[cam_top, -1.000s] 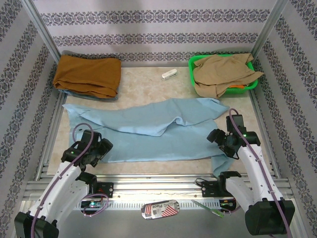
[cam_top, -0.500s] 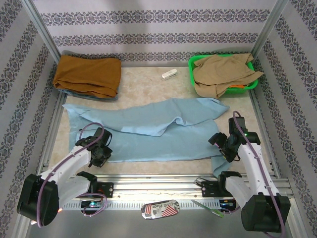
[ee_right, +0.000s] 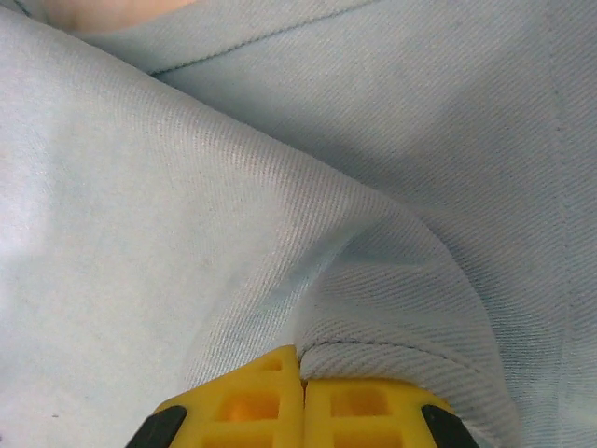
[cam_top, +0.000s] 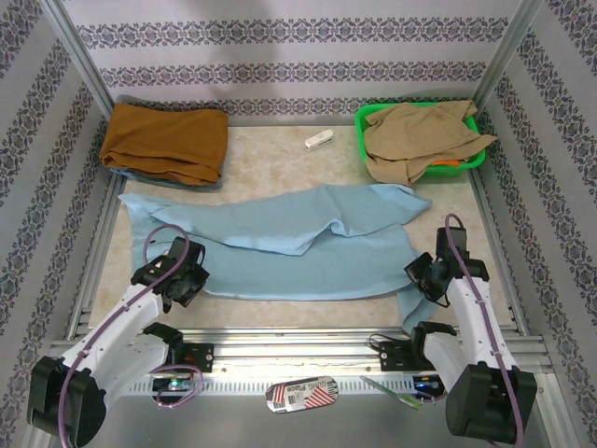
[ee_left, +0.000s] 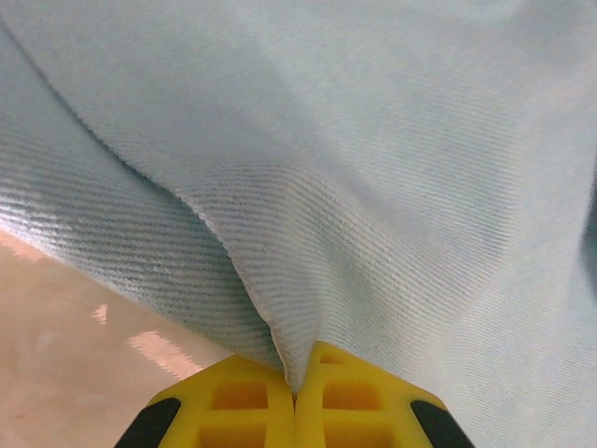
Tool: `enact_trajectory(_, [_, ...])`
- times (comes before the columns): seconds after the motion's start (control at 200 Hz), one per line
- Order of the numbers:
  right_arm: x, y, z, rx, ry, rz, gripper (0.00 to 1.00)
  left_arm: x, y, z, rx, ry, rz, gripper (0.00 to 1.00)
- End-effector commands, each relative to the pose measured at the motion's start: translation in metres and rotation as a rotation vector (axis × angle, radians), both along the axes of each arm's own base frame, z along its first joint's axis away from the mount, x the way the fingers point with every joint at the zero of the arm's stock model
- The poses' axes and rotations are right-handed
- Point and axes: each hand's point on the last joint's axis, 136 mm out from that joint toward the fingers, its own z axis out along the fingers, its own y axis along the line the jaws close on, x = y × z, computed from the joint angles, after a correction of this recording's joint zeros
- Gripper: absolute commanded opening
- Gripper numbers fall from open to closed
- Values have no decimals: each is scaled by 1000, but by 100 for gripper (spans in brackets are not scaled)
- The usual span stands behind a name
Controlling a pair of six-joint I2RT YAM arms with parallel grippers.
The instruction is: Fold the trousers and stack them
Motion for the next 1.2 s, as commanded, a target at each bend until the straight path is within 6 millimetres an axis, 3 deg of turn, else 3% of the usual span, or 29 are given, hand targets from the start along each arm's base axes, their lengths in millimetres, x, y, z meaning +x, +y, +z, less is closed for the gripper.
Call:
enact_trajectory(0.0, [23, -10, 29, -58, -114, 24, 0, 27, -1, 36, 28, -105, -48, 0])
enact_trajectory(0.2, [57, -19, 89, -139, -270, 82, 0, 59, -5, 73, 38, -193, -76, 0])
enact_trajectory(0.375, [115, -25, 139, -202, -373, 158, 0, 91, -8, 97, 19, -266, -83, 0])
enact_trajectory(0.505, [154, -7, 185, -222, -427, 287, 0, 111, -12, 113, 0, -308, -98, 0])
enact_trajectory(0.625, [148, 22, 214, -263, -494, 384, 0, 113, 2, 121, 13, -321, -75, 0])
enact_trajectory(0.689, [127, 37, 206, -253, -470, 433, 0, 106, 17, 123, 12, -325, -41, 0])
enact_trajectory(0.734, [107, 43, 187, -229, -429, 444, 0, 100, 29, 121, 10, -323, -17, 0])
enact_trajectory(0.839, [44, 39, 118, -242, -252, 432, 0, 83, 52, 116, 14, -298, 15, 0])
enact_trajectory(0.924, [0, 37, 76, -205, -146, 414, 0, 74, 60, 107, 20, -272, 23, 0])
enact_trajectory(1.044, [-28, 82, 49, 21, -112, 429, 0, 62, 61, 91, 3, -237, 33, 0])
enact_trajectory(1.109, [-36, 101, 42, 133, -56, 392, 26, 58, 61, 83, -11, -227, 45, 0])
enact_trajectory(1.149, [-31, 115, 47, 186, -78, 382, 42, 57, 59, 82, -22, -235, 48, 0])
enact_trajectory(1.194, [-24, 120, 58, 162, -116, 370, 49, 57, 57, 81, -39, -243, 50, 0])
